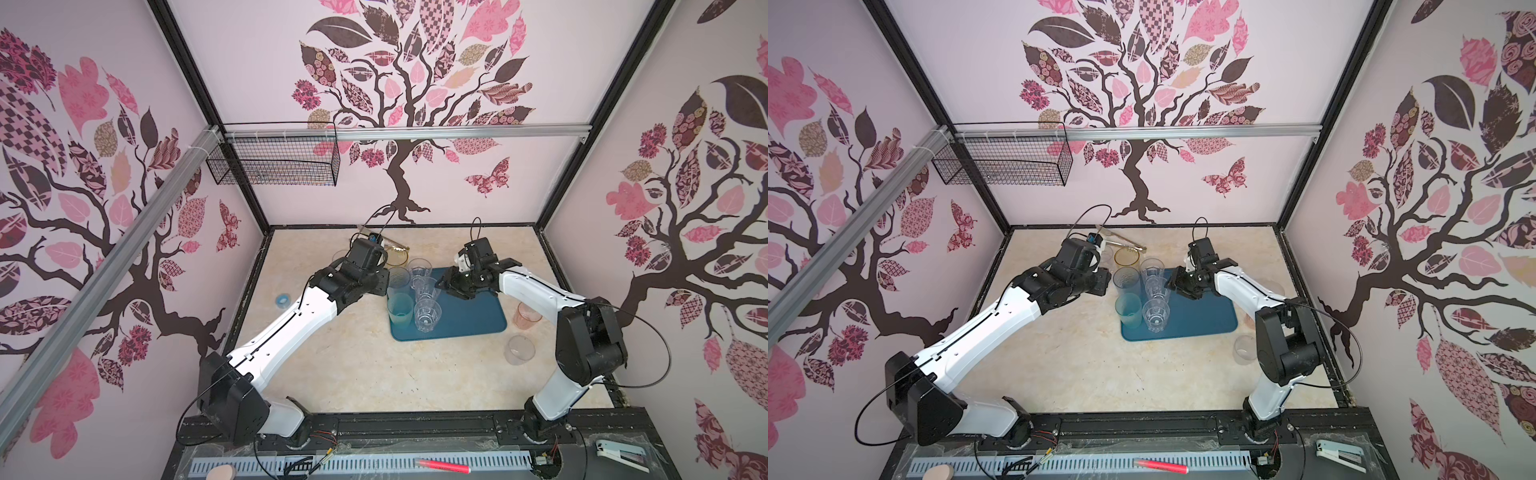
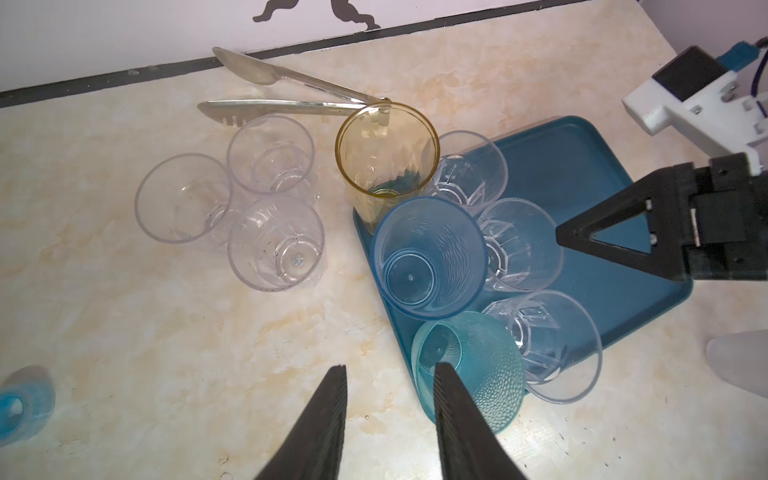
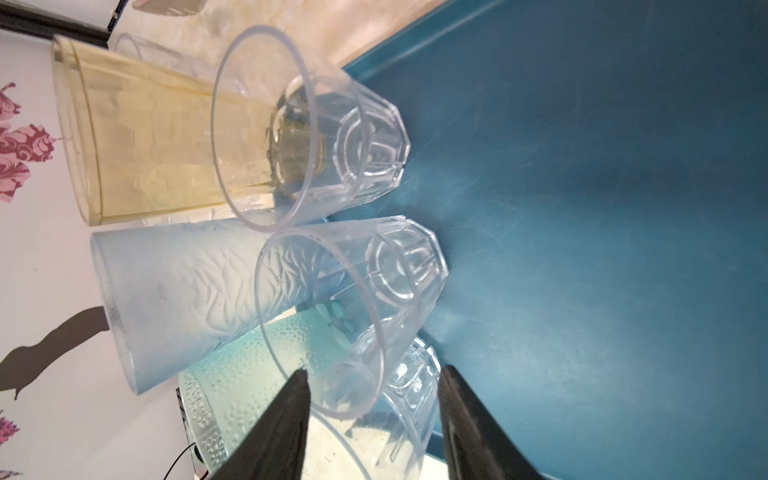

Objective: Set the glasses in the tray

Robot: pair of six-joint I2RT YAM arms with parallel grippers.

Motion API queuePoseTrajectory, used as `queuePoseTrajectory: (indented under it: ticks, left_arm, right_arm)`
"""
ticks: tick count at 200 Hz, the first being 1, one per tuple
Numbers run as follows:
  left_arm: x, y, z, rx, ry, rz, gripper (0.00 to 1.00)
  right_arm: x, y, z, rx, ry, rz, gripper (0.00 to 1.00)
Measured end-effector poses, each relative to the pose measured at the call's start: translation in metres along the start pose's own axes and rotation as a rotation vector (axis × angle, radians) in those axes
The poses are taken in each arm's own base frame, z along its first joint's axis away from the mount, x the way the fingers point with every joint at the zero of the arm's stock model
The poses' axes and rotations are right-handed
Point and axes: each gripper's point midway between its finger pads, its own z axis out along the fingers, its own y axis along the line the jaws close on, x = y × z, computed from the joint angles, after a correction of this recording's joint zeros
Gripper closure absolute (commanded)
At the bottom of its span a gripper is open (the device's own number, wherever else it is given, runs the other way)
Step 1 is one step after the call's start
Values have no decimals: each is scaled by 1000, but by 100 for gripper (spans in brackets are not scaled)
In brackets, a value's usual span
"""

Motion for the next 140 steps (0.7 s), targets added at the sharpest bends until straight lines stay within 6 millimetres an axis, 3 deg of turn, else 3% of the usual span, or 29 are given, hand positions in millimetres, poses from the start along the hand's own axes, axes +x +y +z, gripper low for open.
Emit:
queuePoseTrajectory:
  ticks: [53, 94, 121, 140]
  left_arm:
    - [-1, 17, 5, -63, -17, -7, 60]
    - [2, 50, 11, -117, -4, -66, 60]
    - [2, 65, 13, -124, -1, -114, 59]
    - [1, 65, 13, -102, 5, -136, 56]
  right_arm:
    - [5, 12, 13, -29, 36, -18, 50]
    - [6, 16, 17, -28, 58, -35, 46]
    - [-8, 16, 3, 19, 22, -72, 41]
    - [-29, 4, -28, 78, -56, -72, 37]
